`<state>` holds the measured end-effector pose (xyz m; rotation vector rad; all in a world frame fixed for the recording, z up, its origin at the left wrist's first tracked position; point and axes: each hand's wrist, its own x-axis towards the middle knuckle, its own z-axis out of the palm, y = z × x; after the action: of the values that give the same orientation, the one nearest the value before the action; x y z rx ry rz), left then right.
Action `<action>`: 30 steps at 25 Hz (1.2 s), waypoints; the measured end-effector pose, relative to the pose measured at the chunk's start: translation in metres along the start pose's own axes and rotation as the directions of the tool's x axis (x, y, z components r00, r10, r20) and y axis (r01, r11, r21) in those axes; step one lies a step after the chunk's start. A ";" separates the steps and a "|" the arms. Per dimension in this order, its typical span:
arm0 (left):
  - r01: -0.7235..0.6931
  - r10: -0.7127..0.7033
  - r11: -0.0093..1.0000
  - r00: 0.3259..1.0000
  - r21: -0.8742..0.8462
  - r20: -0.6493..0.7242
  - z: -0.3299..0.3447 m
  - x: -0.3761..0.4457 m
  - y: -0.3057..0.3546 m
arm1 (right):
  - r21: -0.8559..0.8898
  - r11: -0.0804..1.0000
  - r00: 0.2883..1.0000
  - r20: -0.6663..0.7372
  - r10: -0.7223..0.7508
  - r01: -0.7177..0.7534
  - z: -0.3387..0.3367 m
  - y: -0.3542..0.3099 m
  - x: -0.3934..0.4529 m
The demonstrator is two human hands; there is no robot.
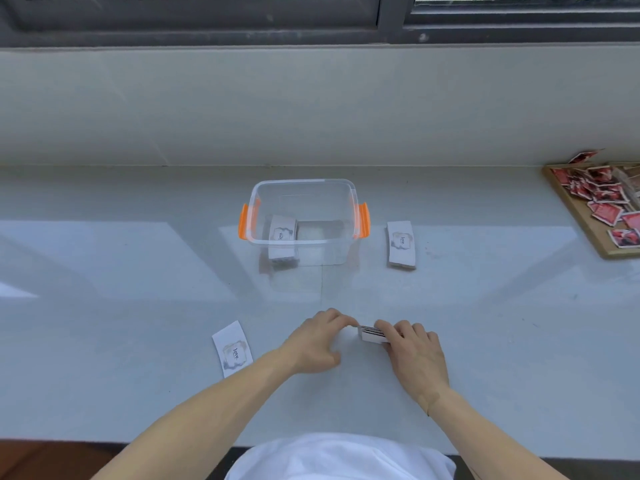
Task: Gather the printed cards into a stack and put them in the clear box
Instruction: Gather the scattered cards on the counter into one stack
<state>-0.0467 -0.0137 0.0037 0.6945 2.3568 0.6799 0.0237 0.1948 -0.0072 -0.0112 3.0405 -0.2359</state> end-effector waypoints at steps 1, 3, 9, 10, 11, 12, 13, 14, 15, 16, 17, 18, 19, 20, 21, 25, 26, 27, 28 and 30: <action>-0.020 0.021 0.994 1.000 0.107 -0.011 -0.008 -0.011 -0.018 | 0.000 1.000 1.000 0.001 -0.026 0.026 -0.001 0.000 0.001; -0.042 0.042 0.946 0.999 0.323 0.007 -0.028 -0.037 -0.056 | 0.004 0.997 0.997 0.002 -0.083 0.083 -0.002 -0.004 0.005; -0.087 -0.060 0.730 0.980 0.678 0.191 -0.076 -0.094 -0.123 | -0.009 0.973 0.973 -0.010 -0.232 0.232 0.006 -0.026 0.014; -0.093 -0.060 0.723 0.979 0.685 0.196 -0.076 -0.096 -0.125 | -0.013 0.971 0.971 -0.018 -0.239 0.239 0.008 -0.027 0.014; -0.095 -0.051 0.722 0.980 0.685 0.190 -0.074 -0.096 -0.126 | -0.019 0.970 0.970 -0.026 -0.243 0.243 0.010 -0.026 0.013; -0.095 -0.039 0.721 0.984 0.686 0.176 -0.071 -0.095 -0.126 | -0.024 0.969 0.968 -0.034 -0.248 0.248 0.012 -0.025 0.013; -0.094 -0.027 0.720 0.986 0.688 0.162 -0.069 -0.094 -0.127 | -0.027 0.967 0.967 -0.041 -0.253 0.252 0.013 -0.024 0.012; -0.085 -0.024 0.721 0.989 0.687 0.148 -0.067 -0.093 -0.128 | -0.027 0.967 0.966 -0.042 -0.256 0.255 0.014 -0.024 0.012; -0.064 -0.035 0.732 0.991 0.679 0.131 -0.067 -0.093 -0.128 | -0.025 0.967 0.966 -0.038 -0.254 0.253 0.014 -0.024 0.012; -0.032 -0.052 0.747 0.993 0.664 0.108 -0.067 -0.093 -0.129 | -0.025 0.968 0.967 -0.037 -0.251 0.250 0.015 -0.025 0.011; 0.003 -0.068 0.764 0.995 0.645 0.076 -0.067 -0.092 -0.128 | -0.026 0.968 0.968 -0.040 -0.249 0.249 0.015 -0.026 0.011; 0.040 -0.080 0.785 0.996 0.618 0.038 -0.067 -0.090 -0.127 | -0.027 0.969 0.968 -0.042 -0.247 0.246 0.014 -0.027 0.010; 0.080 -0.093 0.813 0.996 0.577 -0.008 -0.066 -0.087 -0.122 | -0.029 0.970 0.970 -0.040 -0.241 0.240 0.014 -0.028 0.010; 0.118 -0.101 0.840 0.993 0.529 -0.061 -0.063 -0.082 -0.116 | -0.030 0.972 0.972 -0.041 -0.233 0.232 0.013 -0.029 0.009; 0.149 -0.101 0.865 0.987 0.480 -0.125 -0.058 -0.076 -0.108 | -0.029 0.975 0.974 -0.046 -0.224 0.222 0.013 -0.029 0.008; 0.188 -0.071 0.930 0.935 0.315 -0.348 -0.032 -0.046 -0.068 | 0.018 0.983 0.983 -0.042 -0.181 0.182 0.009 -0.032 0.009; 0.171 -0.056 0.940 0.931 0.295 -0.361 -0.025 -0.039 -0.059 | 0.034 0.983 0.983 -0.041 -0.177 0.178 0.009 -0.033 0.009; 0.143 -0.040 0.953 0.933 0.267 -0.358 -0.017 -0.031 -0.051 | 0.053 0.983 0.984 -0.043 -0.173 0.175 0.008 -0.033 0.009; 0.106 -0.023 0.968 0.940 0.228 -0.339 -0.010 -0.025 -0.043 | 0.070 0.983 0.985 -0.044 -0.170 0.173 0.009 -0.033 0.009; 0.014 0.019 0.992 0.966 0.126 -0.259 0.001 -0.013 -0.028 | 0.083 0.982 0.985 -0.041 -0.165 0.168 0.011 -0.033 0.010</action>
<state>-0.0453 -0.0420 -0.0090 0.6994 2.6595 0.6605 0.0146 0.1607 -0.0136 -0.2586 3.0622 -0.3827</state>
